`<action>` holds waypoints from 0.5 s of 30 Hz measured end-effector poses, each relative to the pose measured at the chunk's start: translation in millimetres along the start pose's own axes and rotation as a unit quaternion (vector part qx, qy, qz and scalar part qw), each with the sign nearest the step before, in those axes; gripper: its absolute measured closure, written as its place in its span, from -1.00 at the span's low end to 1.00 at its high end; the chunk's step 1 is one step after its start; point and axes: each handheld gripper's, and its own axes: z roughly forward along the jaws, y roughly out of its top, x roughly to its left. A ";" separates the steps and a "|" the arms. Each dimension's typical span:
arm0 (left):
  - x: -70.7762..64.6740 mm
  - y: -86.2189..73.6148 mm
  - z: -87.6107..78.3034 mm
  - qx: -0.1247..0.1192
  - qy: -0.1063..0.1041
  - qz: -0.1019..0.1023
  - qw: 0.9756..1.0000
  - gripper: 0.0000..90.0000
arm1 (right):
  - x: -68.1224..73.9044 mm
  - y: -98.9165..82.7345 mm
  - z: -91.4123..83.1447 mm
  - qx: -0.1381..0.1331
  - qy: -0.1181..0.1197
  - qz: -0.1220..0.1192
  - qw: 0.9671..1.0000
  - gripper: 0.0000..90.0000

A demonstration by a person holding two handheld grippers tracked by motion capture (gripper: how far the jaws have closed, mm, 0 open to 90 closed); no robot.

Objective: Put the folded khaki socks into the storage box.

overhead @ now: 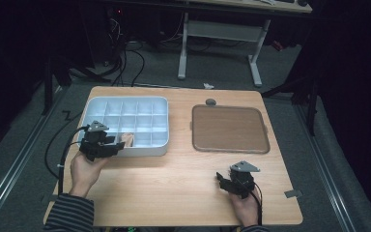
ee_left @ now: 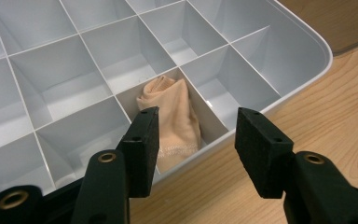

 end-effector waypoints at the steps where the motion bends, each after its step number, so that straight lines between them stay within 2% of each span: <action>1: 0.1 -1.5 -0.3 0.001 -0.001 -0.001 1.000 0.12 | 0.0 0.0 0.0 0.000 0.000 0.000 1.000 -0.17; 4: -0.1 -5.9 -0.8 -0.001 -0.005 -0.006 1.000 0.12 | 0.0 0.0 0.0 0.000 0.000 0.000 1.000 -0.17; 15: -9.2 -13.9 -2.8 -0.008 -0.009 0.002 1.000 0.11 | 0.1 0.0 0.0 0.000 0.000 0.000 1.000 -0.17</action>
